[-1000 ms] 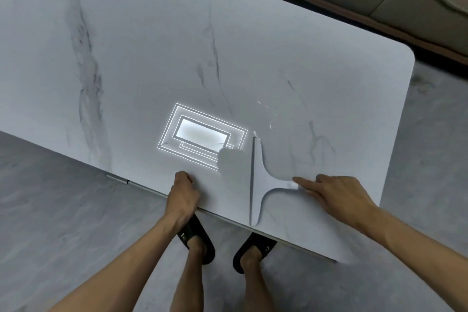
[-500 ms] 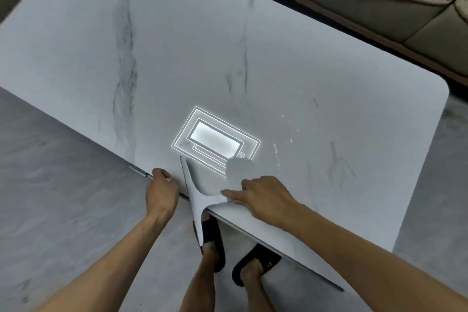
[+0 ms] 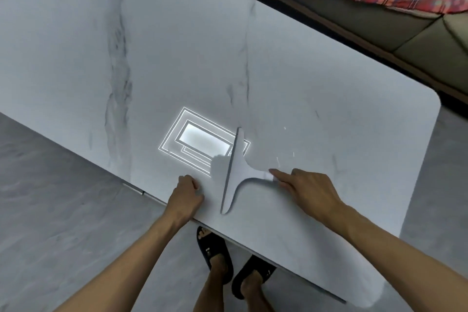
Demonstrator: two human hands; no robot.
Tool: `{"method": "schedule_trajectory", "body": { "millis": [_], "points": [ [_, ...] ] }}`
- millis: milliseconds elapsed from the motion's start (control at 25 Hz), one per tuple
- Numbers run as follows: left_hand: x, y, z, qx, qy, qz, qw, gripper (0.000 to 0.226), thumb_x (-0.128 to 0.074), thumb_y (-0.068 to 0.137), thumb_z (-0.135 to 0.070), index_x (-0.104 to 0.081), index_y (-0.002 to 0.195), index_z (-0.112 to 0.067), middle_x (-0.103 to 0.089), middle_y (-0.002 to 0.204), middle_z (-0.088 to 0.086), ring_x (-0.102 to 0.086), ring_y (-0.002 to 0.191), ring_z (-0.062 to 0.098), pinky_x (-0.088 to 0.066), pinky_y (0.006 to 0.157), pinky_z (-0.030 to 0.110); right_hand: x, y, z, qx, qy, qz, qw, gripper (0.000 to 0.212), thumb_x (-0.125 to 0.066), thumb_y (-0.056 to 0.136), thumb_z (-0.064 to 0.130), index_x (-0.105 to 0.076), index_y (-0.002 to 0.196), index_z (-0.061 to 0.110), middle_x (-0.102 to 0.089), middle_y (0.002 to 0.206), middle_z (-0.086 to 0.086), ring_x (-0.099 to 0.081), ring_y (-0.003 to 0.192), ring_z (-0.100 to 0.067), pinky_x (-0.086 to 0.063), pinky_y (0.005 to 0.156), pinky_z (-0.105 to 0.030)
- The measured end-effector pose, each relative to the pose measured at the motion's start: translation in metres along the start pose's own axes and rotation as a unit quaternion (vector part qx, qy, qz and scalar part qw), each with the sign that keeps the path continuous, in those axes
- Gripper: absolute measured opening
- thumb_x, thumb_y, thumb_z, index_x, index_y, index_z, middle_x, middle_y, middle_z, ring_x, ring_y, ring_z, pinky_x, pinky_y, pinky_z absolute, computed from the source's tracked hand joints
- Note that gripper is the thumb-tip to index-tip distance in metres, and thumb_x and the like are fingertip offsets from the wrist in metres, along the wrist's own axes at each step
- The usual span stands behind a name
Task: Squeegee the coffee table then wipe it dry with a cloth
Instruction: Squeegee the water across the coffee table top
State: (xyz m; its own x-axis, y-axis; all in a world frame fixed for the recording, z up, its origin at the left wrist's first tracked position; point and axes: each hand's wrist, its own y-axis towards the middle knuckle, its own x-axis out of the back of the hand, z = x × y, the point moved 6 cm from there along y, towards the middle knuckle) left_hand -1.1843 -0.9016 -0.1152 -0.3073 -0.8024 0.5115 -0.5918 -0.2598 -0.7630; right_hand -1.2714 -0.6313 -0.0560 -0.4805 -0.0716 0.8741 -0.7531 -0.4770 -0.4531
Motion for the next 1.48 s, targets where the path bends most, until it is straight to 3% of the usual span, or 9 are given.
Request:
{"method": "schedule_trajectory", "body": {
  "millis": [120,320,640,760,920,1120,1200,1320,1480],
  "points": [
    [-0.004,0.0,-0.035,-0.033,0.03,0.013,0.999,0.013,-0.046,0.085,-0.011,-0.038,0.078,-0.019,-0.048,0.072,0.0,-0.042,0.06,0.015,-0.03,0.051,0.03,0.01,-0.053,-0.058,-0.09,-0.014,0.0,0.996,0.039,-0.031,0.101,0.044,-0.037,0.138,0.052,-0.049,0.073,0.008,-0.046,0.059,-0.013,-0.035,0.053,-0.028],
    [-0.005,0.002,-0.079,-0.07,0.028,0.005,0.997,0.008,-0.044,0.087,-0.014,-0.048,0.093,-0.011,-0.058,0.077,0.005,-0.054,0.068,0.024,-0.039,0.058,0.033,0.038,-0.086,-0.095,-0.155,-0.017,0.003,0.988,0.041,-0.022,0.099,0.052,-0.034,0.138,0.055,-0.053,0.073,0.009,-0.058,0.065,-0.015,-0.042,0.056,-0.03],
    [-0.009,0.015,-0.125,-0.05,0.019,-0.029,0.998,0.017,-0.044,0.092,-0.029,-0.048,0.094,-0.012,-0.058,0.075,0.002,-0.056,0.071,0.028,-0.039,0.056,0.033,0.087,0.053,-0.131,-0.179,0.129,-0.07,0.973,0.042,-0.023,0.102,0.044,-0.031,0.144,0.041,-0.067,0.108,-0.005,-0.06,0.094,-0.033,-0.046,0.078,-0.037],
    [-0.028,0.026,-0.149,-0.042,-0.003,-0.015,0.999,0.015,-0.047,0.09,-0.028,-0.048,0.093,-0.014,-0.06,0.077,0.002,-0.054,0.069,0.024,-0.037,0.055,0.031,0.076,0.08,-0.146,-0.149,0.158,-0.038,0.975,0.043,-0.026,0.103,0.036,-0.027,0.145,0.043,-0.065,0.114,-0.005,-0.059,0.099,-0.033,-0.049,0.084,-0.04],
    [-0.053,0.03,-0.179,-0.03,-0.013,-0.024,0.999,0.021,-0.046,0.093,-0.028,-0.05,0.096,-0.007,-0.061,0.083,0.009,-0.052,0.068,0.022,-0.037,0.055,0.029,0.05,0.025,-0.167,-0.108,0.096,0.002,0.989,0.051,-0.029,0.103,0.026,-0.014,0.149,0.043,-0.061,0.09,-0.006,-0.059,0.079,-0.027,-0.047,0.071,-0.036],
    [-0.076,0.038,-0.231,-0.053,-0.007,-0.033,0.998,0.019,-0.052,0.086,-0.007,-0.037,0.075,-0.011,-0.051,0.085,0.012,-0.047,0.076,0.026,-0.031,0.054,0.026,0.058,-0.05,-0.201,-0.106,0.059,0.114,0.986,0.056,-0.032,0.103,0.025,-0.006,0.148,0.045,-0.049,0.085,0.003,-0.055,0.076,-0.017,-0.037,0.068,-0.025],
    [-0.084,0.047,-0.247,-0.074,0.015,-0.031,0.997,0.018,-0.056,0.086,-0.008,-0.039,0.08,-0.011,-0.05,0.095,0.014,-0.047,0.089,0.03,-0.034,0.066,0.029,0.087,-0.03,-0.223,-0.122,0.096,0.066,0.986,0.05,-0.031,0.103,0.03,-0.014,0.149,0.043,-0.051,0.085,0.007,-0.052,0.076,-0.014,-0.038,0.07,-0.025],
    [-0.094,0.063,-0.256,-0.089,0.074,-0.021,0.993,0.02,-0.064,0.083,-0.014,-0.045,0.087,-0.006,-0.05,0.105,0.018,-0.051,0.103,0.035,-0.038,0.078,0.032,0.135,0.04,-0.264,-0.158,0.164,-0.091,0.97,0.042,-0.033,0.102,0.036,-0.032,0.144,0.037,-0.069,0.103,-0.007,-0.062,0.093,-0.033,-0.049,0.081,-0.038],
    [-0.101,0.08,-0.26,-0.05,0.104,-0.02,0.993,0.032,-0.06,0.087,-0.012,-0.052,0.115,0.0,-0.043,0.13,0.024,-0.049,0.115,0.043,-0.043,0.09,0.041,0.15,0.131,-0.293,-0.216,0.171,-0.099,0.956,0.043,-0.032,0.103,0.032,-0.033,0.146,0.028,-0.06,0.127,-0.018,-0.051,0.113,-0.045,-0.044,0.092,-0.044]
  ]
}}
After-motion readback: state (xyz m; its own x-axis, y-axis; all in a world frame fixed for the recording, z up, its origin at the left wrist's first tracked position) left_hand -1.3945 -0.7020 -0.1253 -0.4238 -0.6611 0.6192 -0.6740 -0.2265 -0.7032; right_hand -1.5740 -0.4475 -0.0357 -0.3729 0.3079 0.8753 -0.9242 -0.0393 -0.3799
